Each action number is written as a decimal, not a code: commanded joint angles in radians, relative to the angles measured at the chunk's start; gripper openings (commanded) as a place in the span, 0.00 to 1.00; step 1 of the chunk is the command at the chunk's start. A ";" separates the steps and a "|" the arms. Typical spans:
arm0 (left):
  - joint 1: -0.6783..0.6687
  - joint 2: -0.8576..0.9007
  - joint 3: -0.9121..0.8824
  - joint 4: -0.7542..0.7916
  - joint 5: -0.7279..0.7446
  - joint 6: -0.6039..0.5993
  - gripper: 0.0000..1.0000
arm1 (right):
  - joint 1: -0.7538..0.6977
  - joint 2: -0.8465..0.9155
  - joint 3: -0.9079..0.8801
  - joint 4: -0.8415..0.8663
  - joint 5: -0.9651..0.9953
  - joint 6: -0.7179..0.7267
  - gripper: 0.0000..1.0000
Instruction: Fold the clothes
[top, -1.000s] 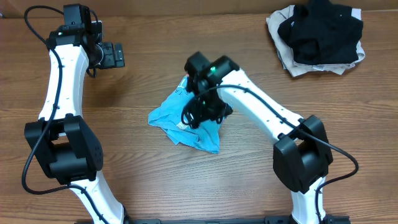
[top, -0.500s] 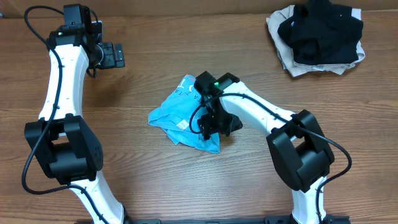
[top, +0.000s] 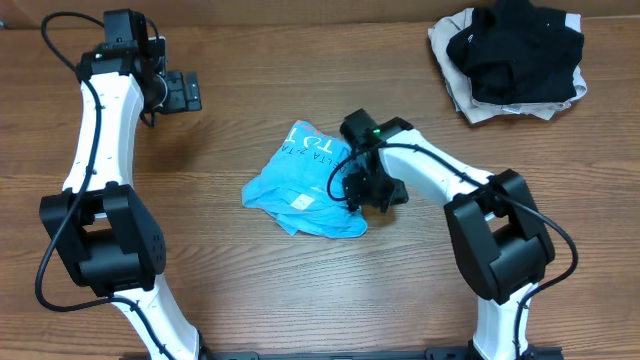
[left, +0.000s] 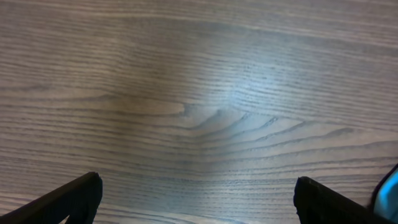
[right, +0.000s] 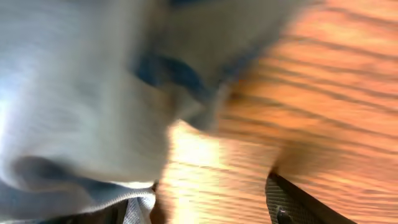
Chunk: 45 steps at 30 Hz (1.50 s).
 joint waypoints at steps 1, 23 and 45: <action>0.004 -0.008 -0.036 0.003 0.012 -0.022 1.00 | -0.072 0.011 -0.033 0.034 0.070 0.028 0.72; 0.004 -0.008 -0.043 0.072 0.069 -0.020 1.00 | -0.423 -0.119 0.266 0.108 -0.387 0.189 0.76; 0.004 -0.008 -0.043 0.071 0.069 -0.020 1.00 | 0.011 -0.185 0.025 0.056 -0.140 1.101 1.00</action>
